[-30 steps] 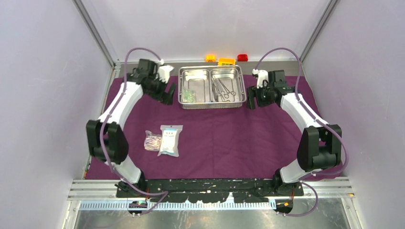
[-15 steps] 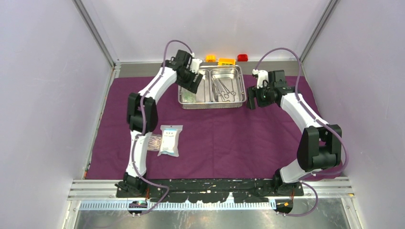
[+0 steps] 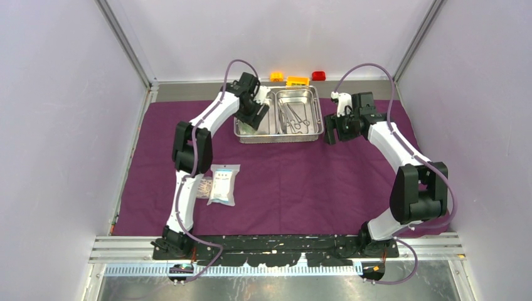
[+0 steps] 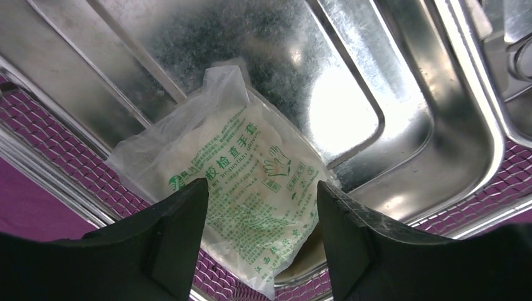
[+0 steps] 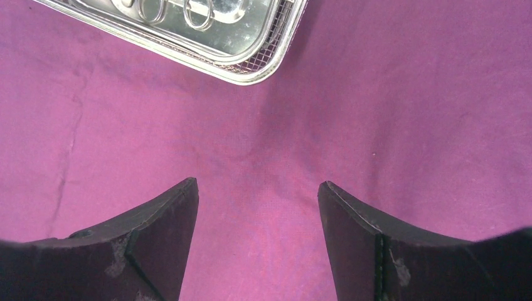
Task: Open and lay out the surgical kit
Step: Pick up the medical item from the container.
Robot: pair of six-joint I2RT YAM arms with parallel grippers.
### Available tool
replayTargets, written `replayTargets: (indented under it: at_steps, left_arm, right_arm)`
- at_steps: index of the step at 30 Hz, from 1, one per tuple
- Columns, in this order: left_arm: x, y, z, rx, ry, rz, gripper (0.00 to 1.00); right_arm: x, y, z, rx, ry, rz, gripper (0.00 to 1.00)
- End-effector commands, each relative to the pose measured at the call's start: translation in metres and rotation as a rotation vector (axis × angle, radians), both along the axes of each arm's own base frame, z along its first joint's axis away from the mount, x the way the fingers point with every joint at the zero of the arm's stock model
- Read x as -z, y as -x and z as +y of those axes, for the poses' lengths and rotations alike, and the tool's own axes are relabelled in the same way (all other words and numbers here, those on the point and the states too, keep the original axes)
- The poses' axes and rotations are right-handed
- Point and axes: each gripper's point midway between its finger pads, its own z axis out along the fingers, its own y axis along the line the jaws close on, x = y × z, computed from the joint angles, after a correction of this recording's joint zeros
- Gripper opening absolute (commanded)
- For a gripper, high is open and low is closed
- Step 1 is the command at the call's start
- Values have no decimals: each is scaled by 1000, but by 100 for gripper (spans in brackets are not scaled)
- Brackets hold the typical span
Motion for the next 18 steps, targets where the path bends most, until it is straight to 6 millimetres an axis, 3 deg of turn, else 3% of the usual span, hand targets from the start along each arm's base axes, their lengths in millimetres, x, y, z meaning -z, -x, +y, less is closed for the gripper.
replayTargets:
  at_steps: [1, 7, 12, 15, 18]
  left_arm:
    - [2, 4, 2, -3, -17, 0, 64]
    - [6, 7, -3, -2, 12, 23, 47]
    - [-3, 6, -9, 7, 39, 18, 36]
    - [-7, 5, -11, 13, 49, 18, 18]
    - [-8, 5, -12, 18, 51, 24, 8]
  right_arm:
    - [-17, -11, 0, -14, -2, -52, 75]
    - [-19, -10, -1, -13, 1, -55, 75]
    - [-18, -10, 0, -14, -2, -53, 75]
    - [-18, -10, 0, -16, -4, -51, 75]
    - [-19, -10, 0, -15, -2, -54, 75]
